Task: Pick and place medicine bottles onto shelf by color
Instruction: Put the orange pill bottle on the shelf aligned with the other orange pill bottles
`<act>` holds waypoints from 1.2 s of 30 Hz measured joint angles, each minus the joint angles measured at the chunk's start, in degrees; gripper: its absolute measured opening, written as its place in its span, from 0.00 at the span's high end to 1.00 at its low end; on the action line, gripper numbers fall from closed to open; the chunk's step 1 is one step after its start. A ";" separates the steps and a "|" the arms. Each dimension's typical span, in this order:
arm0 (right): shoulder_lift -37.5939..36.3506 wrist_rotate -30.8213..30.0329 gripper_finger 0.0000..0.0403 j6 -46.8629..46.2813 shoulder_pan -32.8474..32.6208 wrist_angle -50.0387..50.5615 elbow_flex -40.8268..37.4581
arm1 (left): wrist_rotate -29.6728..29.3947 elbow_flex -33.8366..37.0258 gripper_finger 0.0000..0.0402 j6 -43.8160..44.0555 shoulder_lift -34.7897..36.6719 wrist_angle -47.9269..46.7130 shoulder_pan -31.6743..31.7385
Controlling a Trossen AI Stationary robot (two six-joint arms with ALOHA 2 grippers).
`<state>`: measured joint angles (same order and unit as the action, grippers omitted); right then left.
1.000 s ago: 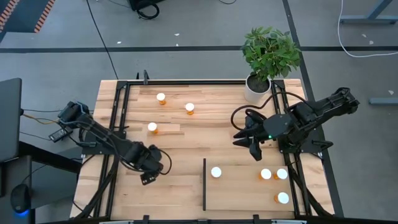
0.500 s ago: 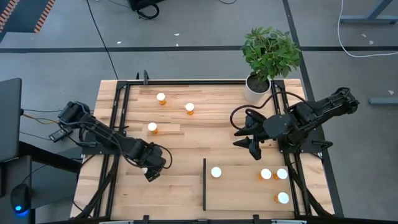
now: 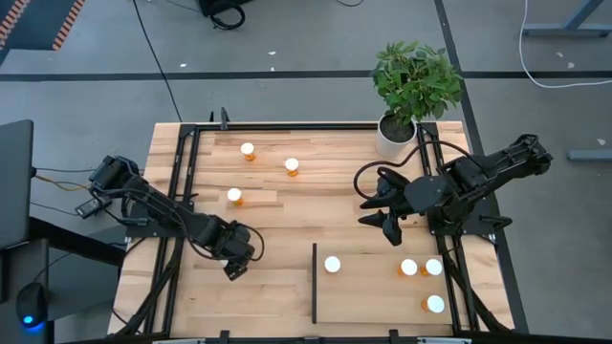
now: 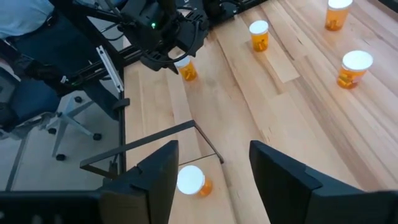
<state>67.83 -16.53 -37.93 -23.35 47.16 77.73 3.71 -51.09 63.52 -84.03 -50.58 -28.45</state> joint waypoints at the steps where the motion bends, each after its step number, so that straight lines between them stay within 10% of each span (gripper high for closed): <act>1: 0.00 0.00 0.49 0.00 0.00 0.00 0.00 | -0.01 0.00 0.19 0.00 0.00 -0.02 0.00; 19: 0.00 -1.45 0.49 0.01 0.00 -0.02 0.00 | 0.67 0.00 0.44 0.30 0.00 -0.03 0.22; 36: 0.00 -1.44 0.49 0.00 0.00 -0.04 0.00 | 0.88 -0.02 0.45 -14.34 0.00 6.62 13.28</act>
<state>67.83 -17.98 -37.93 -23.35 47.11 77.73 4.59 -51.11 49.18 -84.03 -43.96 -15.17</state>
